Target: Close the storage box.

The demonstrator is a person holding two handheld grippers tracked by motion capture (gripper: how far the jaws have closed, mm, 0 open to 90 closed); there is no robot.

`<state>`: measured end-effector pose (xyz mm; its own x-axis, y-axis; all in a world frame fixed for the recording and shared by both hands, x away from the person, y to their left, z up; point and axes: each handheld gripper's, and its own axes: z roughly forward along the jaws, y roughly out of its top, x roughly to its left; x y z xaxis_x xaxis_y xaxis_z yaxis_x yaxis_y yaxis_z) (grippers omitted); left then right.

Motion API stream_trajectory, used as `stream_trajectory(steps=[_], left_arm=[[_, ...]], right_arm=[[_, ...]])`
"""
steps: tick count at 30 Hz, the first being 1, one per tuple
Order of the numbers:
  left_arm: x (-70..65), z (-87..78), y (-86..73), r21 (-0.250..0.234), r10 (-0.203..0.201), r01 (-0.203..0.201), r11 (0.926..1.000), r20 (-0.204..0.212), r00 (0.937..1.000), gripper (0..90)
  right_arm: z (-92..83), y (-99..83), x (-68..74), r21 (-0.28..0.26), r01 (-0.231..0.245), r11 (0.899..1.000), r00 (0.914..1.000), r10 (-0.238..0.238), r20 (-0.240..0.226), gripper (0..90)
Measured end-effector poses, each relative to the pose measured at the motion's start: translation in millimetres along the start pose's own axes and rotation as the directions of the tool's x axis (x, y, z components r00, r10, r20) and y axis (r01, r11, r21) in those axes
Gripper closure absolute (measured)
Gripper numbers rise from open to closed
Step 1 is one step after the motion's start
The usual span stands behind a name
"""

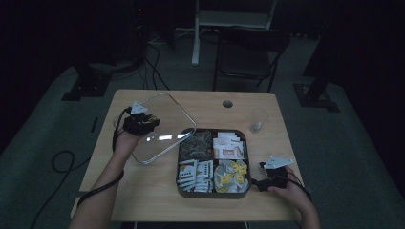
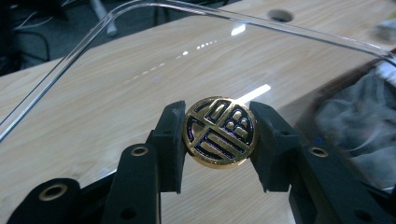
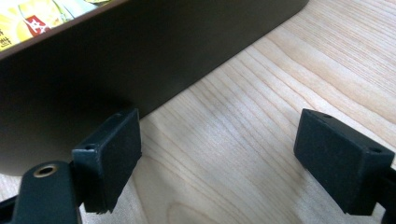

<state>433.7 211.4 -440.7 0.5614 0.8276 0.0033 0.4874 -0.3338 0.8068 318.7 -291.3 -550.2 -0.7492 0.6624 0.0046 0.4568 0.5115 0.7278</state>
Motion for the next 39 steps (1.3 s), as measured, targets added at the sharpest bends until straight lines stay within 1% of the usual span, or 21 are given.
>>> stream_trajectory(steps=[6, 8, 10, 15, 16, 18, 19, 22, 23, 25, 26, 28, 29, 30, 31, 33, 34, 35, 36, 38, 39], left_arm=[[-18.8, 1.6, 7.3, -0.009, 0.04, -0.04, 0.9992, 0.043, 0.9983, 59.7], [-21.6, 1.9, 8.3, -0.013, 0.041, -0.04, 0.9991, 0.053, 0.9978, 59.7], [-31.0, 2.3, 12.3, -0.019, 0.057, -0.055, 0.9983, 0.097, 0.9937, 59.7], [-44.6, 2.7, 17.4, -0.031, 0.086, -0.083, 0.9961, 0.144, 0.9858, 59.7], [-51.7, 2.8, 19.8, -0.035, 0.107, -0.102, 0.9941, 0.168, 0.9799, 59.6], [-54.5, 3.0, 20.5, -0.039, 0.113, -0.108, 0.9934, 0.173, 0.9784, 59.6], [-62.4, 4.4, 22.2, -0.04, 0.134, -0.128, 0.9909, 0.187, 0.9732, 59.6], [-73.0, 8.3, 23.2, -0.038, 0.149, -0.144, 0.9889, 0.215, 0.9653, 59.7], [-76.7, 9.6, 23.8, -0.035, 0.163, -0.159, 0.9867, 0.229, 0.9598, 59.6], [-84.0, 11.7, 24.2, -0.038, 0.173, -0.169, 0.9849, 0.245, 0.9539, 59.6], [-84.0, 11.7, 24.2, -0.038, 0.173, -0.169, 0.9849, 0.245, 0.9539, 59.6], [-93.9, 14.0, 26.1, -0.04, 0.2, -0.197, 0.9796, 0.274, 0.9406, 59.7], [-95.9, 14.3, 26.2, -0.045, 0.206, -0.202, 0.9784, 0.282, 0.9371, 59.6], [-95.9, 14.3, 26.2, -0.045, 0.206, -0.202, 0.9784, 0.282, 0.9371, 59.6], [-101.6, 15.1, 26.5, -0.04, 0.222, -0.221, 0.9745, 0.299, 0.9279, 59.6], [-106.9, 16.4, 26.1, -0.039, 0.228, -0.227, 0.973, 0.316, 0.921, 59.6], [-110.1, 17.2, 26.0, -0.036, 0.239, -0.241, 0.9699, 0.33, 0.9132, 59.6], [-110.1, 17.2, 26.0, -0.036, 0.239, -0.241, 0.9699, 0.33, 0.9132, 59.6], [-114.5, 18.7, 25.7, -0.036, 0.252, -0.256, 0.966, 0.345, 0.9042, 59.6], [-120.1, 20.4, 25.7, -0.036, 0.254, -0.258, 0.9655, 0.353, 0.9004, 59.6], [-122.6, 21.3, 26.0, -0.038, 0.26, -0.264, 0.9637, 0.361, 0.8958, 59.6]], right_arm=[[0.0, 0.0, 0.0, 0.0, -0.001, 1.0, 1.0, 0.001, 0.0, 14.6], [-0.1, 0.0, 0.0, 0.0, -0.002, 1.0, 1.0, 0.002, 0.0, 14.6], [-0.1, 0.0, 0.0, 0.0, -0.002, 1.0, 1.0, 0.002, -0.001, 14.6], [-0.1, 0.0, -0.1, 0.0, -0.002, 1.0, 1.0, 0.002, -0.001, 14.6], [-0.1, 0.0, -0.1, 0.0, -0.002, 1.0, 1.0, 0.002, -0.001, 14.6], [-0.1, 0.0, -0.1, 0.0, -0.002, 1.0, 1.0, 0.002, -0.001, 14.6], [-0.1, 0.0, -0.1, 0.0, -0.002, 1.0, 1.0, 0.002, -0.001, 14.6], [-0.1, 0.0, -0.1, 0.0, -0.002, 1.0, 1.0, 0.002, -0.001, 14.6], [-0.1, 0.0, -0.1, 0.0, -0.003, 1.0, 1.0, 0.003, -0.001, 14.6], [-0.2, -0.1, -0.4, -0.001, -0.003, 1.0, 1.0, 0.003, -0.003, 14.7], [-0.2, -0.1, -0.4, -0.001, -0.003, 1.0, 1.0, 0.003, -0.003, 14.7], [-0.2, -0.1, -0.6, -0.002, -0.005, 1.0, 1.0, 0.005, -0.004, 14.8], [-0.2, -0.1, -0.7, -0.002, -0.004, 1.0, 1.0, 0.004, -0.003, 14.8], [-0.2, -0.1, -0.6, -0.002, -0.004, 1.0, 1.0, 0.004, -0.003, 14.8], [-0.2, -0.1, -0.5, -0.001, -0.004, 1.0, 1.0, 0.004, -0.002, 14.8], [-0.2, -0.1, -0.3, -0.001, -0.003, 1.0, 1.0, 0.003, -0.002, 14.8], [-0.2, 0.0, -0.3, -0.001, -0.003, 1.0, 1.0, 0.003, -0.003, 14.9], [-0.2, 0.0, -0.2, -0.001, -0.003, 1.0, 1.0, 0.003, -0.003, 14.8], [-0.2, 0.0, -0.2, -0.001, -0.003, 1.0, 1.0, 0.003, -0.003, 14.8], [-0.2, 0.0, -0.3, -0.001, -0.003, 1.0, 1.0, 0.003, -0.004, 14.8], [-0.2, 0.0, -0.2, -0.001, -0.003, 1.0, 1.0, 0.003, -0.003, 14.8]])
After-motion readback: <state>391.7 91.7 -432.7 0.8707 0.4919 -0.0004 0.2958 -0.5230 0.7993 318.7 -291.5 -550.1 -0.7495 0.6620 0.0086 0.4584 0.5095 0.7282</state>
